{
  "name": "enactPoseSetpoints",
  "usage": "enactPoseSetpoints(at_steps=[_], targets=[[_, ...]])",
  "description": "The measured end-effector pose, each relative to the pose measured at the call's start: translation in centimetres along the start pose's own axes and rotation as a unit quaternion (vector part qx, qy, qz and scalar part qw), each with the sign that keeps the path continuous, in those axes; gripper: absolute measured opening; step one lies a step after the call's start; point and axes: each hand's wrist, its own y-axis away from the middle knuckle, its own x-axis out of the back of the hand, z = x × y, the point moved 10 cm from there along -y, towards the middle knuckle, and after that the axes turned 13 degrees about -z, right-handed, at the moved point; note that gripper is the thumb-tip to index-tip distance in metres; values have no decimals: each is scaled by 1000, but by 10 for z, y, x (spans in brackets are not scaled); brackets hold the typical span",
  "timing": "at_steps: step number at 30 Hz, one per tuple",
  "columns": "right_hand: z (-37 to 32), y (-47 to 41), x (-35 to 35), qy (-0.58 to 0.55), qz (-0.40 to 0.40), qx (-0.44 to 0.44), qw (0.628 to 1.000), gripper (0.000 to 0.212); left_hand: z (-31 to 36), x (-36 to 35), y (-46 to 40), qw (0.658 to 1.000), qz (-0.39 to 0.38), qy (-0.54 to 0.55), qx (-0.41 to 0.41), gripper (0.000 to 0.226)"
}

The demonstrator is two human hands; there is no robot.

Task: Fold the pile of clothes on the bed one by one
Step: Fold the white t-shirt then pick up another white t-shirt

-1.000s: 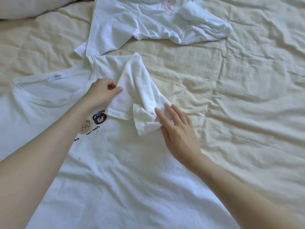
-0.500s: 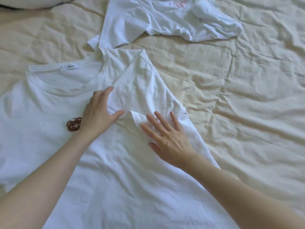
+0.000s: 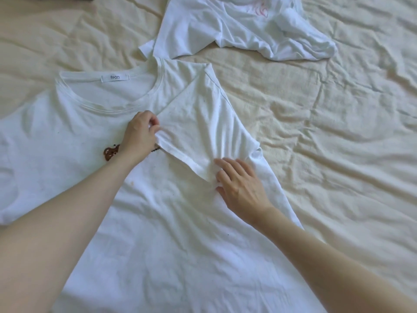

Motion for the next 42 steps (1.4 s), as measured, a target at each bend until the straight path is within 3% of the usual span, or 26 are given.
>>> enactPoseSetpoints(at_steps=[3, 5, 11, 21, 27, 30, 35, 38, 42], targets=[[4, 1, -25, 20, -122, -9, 992, 33, -5, 17, 4, 998, 47, 45, 13, 21], [3, 3, -34, 16, -163, -9, 986, 45, -6, 19, 9, 998, 41, 40, 21, 33], [-14, 24, -39, 18, -192, -60, 979, 62, -1, -20, 97, 987, -29, -155, -21, 54], [-114, 79, -68, 34, -253, -5, 967, 62, -66, -73, 299, 969, -143, -190, 67, 52], [-185, 52, -62, 29, -235, 44, 971, 61, -130, -1, 335, 981, -68, -109, 147, 51], [-222, 26, -60, 14, -233, 53, 971, 60, -170, 48, 341, 981, -11, 5, 193, 50], [-276, -39, -74, 18, -243, 58, 968, 59, -261, 120, 323, 929, 127, 186, 295, 50], [-307, -89, -77, 23, -222, 65, 973, 60, -307, 160, 293, 913, 160, 202, 315, 54], [-352, -146, -70, 36, -169, 96, 980, 66, -341, 218, 232, 933, 177, 169, 263, 57]])
